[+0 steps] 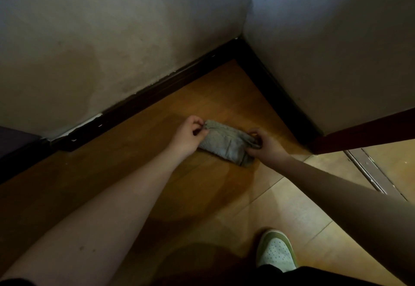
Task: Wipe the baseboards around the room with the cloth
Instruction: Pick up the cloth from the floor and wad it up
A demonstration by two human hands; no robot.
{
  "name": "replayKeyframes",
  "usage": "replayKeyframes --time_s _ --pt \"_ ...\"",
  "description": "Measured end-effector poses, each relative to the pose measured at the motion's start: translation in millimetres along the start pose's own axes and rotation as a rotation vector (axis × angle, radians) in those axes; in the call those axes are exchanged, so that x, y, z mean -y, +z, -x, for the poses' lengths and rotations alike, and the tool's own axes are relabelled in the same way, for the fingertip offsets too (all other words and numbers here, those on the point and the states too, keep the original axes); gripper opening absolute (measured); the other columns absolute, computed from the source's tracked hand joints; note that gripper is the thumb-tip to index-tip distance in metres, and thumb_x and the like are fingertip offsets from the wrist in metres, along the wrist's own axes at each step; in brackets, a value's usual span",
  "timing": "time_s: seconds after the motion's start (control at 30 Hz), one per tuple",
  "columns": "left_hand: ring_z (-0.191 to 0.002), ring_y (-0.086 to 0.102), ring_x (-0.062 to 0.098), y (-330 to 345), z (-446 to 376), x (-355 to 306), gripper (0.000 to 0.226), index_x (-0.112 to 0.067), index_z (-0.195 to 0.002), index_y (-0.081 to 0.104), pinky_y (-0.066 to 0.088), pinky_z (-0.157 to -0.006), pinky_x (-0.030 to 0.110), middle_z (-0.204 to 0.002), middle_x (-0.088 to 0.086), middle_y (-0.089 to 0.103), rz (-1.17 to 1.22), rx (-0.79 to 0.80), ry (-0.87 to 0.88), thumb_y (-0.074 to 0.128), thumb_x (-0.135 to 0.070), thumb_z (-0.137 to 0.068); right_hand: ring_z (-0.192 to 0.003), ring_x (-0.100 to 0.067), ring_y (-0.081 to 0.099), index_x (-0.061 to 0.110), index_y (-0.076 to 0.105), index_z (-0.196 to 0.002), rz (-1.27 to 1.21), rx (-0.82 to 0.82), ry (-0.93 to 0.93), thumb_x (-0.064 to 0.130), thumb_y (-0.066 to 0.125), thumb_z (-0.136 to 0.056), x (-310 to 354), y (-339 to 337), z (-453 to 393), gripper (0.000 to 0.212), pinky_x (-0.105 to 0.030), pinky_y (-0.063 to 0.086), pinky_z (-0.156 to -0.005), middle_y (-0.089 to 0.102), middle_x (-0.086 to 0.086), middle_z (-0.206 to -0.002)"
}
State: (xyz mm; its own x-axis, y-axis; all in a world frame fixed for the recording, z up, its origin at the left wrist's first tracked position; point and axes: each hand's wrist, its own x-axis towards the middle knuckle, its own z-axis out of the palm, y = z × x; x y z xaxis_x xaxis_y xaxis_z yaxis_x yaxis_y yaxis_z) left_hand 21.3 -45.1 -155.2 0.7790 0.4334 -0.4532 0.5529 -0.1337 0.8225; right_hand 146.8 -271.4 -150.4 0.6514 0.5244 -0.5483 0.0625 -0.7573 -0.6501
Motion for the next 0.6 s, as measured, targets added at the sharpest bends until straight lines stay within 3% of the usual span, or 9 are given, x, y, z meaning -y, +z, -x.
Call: replayKeyframes --time_s 0.07,0.13,0.23,0.33,0.4,0.47,0.53,0.6 --pt "-0.096 0.057 -0.005 -3.0 -2.4 -10.7 0.030 -0.030 -0.118 0.053 0.043 -0.071 0.009 -0.101 -0.021 0.063 0.025 0.089 0.048 0.067 -0.020 -0.093 -0.109 -0.016 0.058 0.031 0.054 -0.126 0.033 0.072 -0.019 0.019 0.072 -0.086 -3.3 -2.1 1.0 0.045 -0.025 0.050 -0.084 0.057 0.004 -0.120" --pt "-0.093 0.056 -0.009 -5.5 -4.3 -22.7 0.035 -0.029 -0.124 0.055 0.041 -0.068 0.004 -0.098 -0.027 0.059 -0.016 0.174 0.081 0.068 -0.021 -0.093 -0.108 -0.011 0.058 0.031 0.053 -0.124 0.020 0.092 -0.041 0.023 0.076 -0.084 -3.7 -4.8 3.4 0.047 -0.017 0.049 -0.078 0.056 0.008 -0.119" --pt "-0.087 0.059 -0.016 -7.8 -6.7 -38.8 0.027 -0.042 -0.105 0.060 0.041 -0.064 -0.002 -0.098 -0.026 0.061 -0.075 0.289 0.130 0.069 -0.020 -0.091 -0.102 0.003 0.054 0.042 0.045 -0.128 -0.072 0.155 -0.088 0.042 0.083 -0.073 10.3 -12.5 10.2 0.067 -0.008 0.050 -0.075 0.052 0.020 -0.115" --pt "-0.090 0.056 -0.024 -9.3 -6.3 -54.6 0.034 -0.051 -0.096 0.060 0.043 -0.068 -0.002 -0.095 -0.026 0.064 -0.088 0.381 0.200 0.071 -0.019 -0.090 -0.109 -0.004 0.058 0.045 0.049 -0.122 -0.106 0.221 -0.134 0.062 0.079 -0.062 24.3 -17.8 15.1 0.069 -0.024 0.054 -0.090 0.057 0.016 -0.121" --pt "-0.092 0.059 -0.019 -9.4 -5.9 -61.5 0.032 -0.050 -0.095 0.062 0.045 -0.071 0.002 -0.091 -0.028 0.067 -0.092 0.411 0.247 0.074 -0.022 -0.088 -0.107 -0.006 0.062 0.041 0.058 -0.109 -0.096 0.226 -0.165 0.069 0.073 -0.060 29.2 -17.5 16.5 0.058 -0.033 0.055 -0.092 0.064 0.012 -0.113" --pt "-0.092 0.063 -0.010 -8.3 -6.0 -63.3 0.028 -0.048 -0.093 0.067 0.047 -0.073 0.007 -0.092 -0.028 0.069 -0.023 0.381 0.293 0.077 -0.023 -0.084 -0.102 -0.008 0.066 0.032 0.062 -0.107 -0.151 0.203 -0.164 0.061 0.073 -0.064 32.5 -15.5 17.6 0.052 -0.040 0.056 -0.091 0.068 0.007 -0.109" --pt "-0.095 0.067 0.000 -8.6 -4.0 -63.2 0.021 -0.043 -0.097 0.072 0.051 -0.077 0.015 -0.097 -0.020 0.072 0.173 0.323 0.259 0.078 -0.031 -0.081 -0.099 -0.011 0.069 0.025 0.062 -0.111 -0.243 0.178 -0.137 0.053 0.075 -0.067 36.1 -15.4 18.9 0.054 -0.042 0.058 -0.089 0.071 0.002 -0.108" --pt "-0.106 0.066 0.008 -8.9 -3.5 -61.0 0.037 -0.036 -0.110 0.071 0.054 -0.088 0.027 -0.109 -0.012 0.072 0.406 0.312 0.135 0.076 -0.051 -0.077 -0.100 -0.015 0.070 0.023 0.062 -0.112 -0.364 0.162 -0.120 0.049 0.077 -0.068 38.9 -18.2 20.7 0.053 -0.041 0.058 -0.088 0.072 0.000 -0.108"
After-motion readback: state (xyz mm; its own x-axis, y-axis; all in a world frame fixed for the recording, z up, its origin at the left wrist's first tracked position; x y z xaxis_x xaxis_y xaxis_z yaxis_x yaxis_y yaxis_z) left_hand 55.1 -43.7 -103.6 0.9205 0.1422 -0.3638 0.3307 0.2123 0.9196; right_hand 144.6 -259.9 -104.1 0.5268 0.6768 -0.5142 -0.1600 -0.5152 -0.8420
